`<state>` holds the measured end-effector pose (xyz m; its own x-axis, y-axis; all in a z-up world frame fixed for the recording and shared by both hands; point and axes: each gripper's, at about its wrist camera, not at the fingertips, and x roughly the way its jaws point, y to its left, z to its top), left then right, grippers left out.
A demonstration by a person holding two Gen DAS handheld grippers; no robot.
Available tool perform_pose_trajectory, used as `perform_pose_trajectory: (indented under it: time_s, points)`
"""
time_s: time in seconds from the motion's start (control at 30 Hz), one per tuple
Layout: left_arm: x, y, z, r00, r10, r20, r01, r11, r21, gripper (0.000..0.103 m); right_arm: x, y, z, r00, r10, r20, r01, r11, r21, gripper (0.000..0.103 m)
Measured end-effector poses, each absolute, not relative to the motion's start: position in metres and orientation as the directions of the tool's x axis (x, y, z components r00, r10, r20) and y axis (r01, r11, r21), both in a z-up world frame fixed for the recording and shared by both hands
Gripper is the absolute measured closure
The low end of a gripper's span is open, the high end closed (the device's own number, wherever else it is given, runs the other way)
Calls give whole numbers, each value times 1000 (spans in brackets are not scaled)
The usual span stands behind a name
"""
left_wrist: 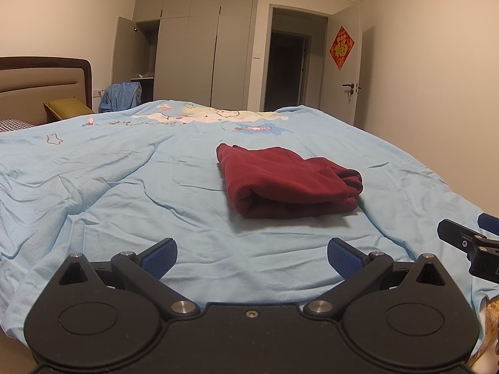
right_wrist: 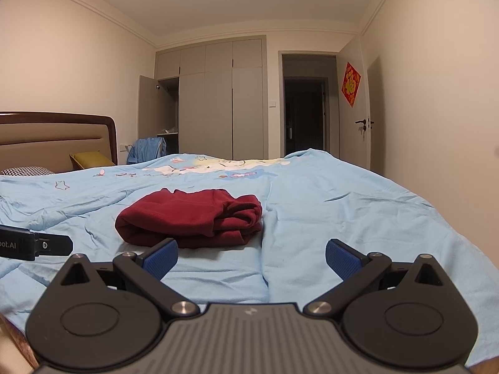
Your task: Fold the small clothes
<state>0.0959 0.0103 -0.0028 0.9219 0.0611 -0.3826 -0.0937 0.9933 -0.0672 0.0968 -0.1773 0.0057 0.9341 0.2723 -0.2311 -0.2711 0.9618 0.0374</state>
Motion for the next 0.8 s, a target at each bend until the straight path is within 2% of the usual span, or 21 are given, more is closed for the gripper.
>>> perform_pose_trajectory:
  time_s: [0.8]
  points:
    - [95, 10, -6, 920, 59, -387, -94, 993, -71, 1, 96, -177, 7, 934, 272, -232, -271, 962, 37, 0]
